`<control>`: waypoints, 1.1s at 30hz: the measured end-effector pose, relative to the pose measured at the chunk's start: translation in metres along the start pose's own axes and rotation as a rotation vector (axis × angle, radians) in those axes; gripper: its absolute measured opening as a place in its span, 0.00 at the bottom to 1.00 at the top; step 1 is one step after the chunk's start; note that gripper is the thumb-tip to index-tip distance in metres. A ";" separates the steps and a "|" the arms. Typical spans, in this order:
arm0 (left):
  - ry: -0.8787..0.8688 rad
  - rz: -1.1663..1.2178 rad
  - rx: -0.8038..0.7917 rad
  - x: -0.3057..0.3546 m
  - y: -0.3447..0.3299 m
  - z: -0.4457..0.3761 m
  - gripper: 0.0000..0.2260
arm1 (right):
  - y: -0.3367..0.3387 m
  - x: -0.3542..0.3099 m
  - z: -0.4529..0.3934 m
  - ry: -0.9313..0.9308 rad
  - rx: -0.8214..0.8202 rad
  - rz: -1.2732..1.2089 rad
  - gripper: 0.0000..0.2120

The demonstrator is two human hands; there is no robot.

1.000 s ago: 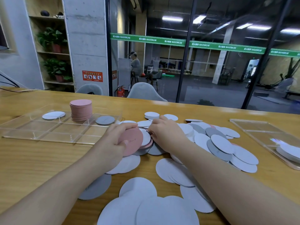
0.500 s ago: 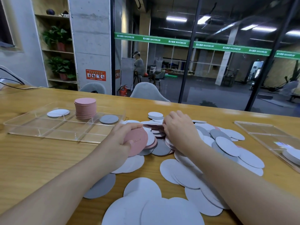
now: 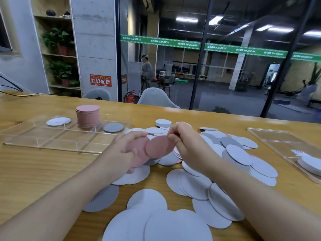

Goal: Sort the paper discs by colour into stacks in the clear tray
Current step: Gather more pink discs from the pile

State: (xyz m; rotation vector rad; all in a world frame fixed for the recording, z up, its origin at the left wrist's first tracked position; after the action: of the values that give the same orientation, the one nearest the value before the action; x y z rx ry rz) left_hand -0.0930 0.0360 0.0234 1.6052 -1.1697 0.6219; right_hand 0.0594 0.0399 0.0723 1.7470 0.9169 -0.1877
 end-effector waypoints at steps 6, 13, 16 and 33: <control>-0.072 -0.042 -0.056 0.006 -0.007 0.002 0.17 | -0.022 -0.010 0.009 0.035 -0.017 -0.018 0.04; -0.100 -0.062 0.036 0.011 0.003 0.002 0.21 | -0.027 0.012 0.004 0.124 0.035 0.309 0.08; -0.081 -0.029 0.105 0.010 0.010 0.001 0.21 | -0.026 0.019 0.000 0.166 0.072 0.480 0.05; -0.013 0.007 0.207 0.001 0.021 0.002 0.19 | -0.045 0.002 -0.011 0.482 0.103 0.736 0.07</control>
State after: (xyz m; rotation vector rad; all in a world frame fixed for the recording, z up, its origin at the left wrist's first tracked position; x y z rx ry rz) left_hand -0.1118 0.0338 0.0326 1.7810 -1.1507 0.7580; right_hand 0.0275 0.0548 0.0416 2.1540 0.5352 0.7000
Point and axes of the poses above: each hand's wrist, its own z-axis away from the middle knuckle, its own y-axis out of the back of the hand, x = y × z, the point moved 9 cm from there along -z, towards the middle knuckle, and after that the axes turned 9 degrees about -y, right-handed, at the moved point
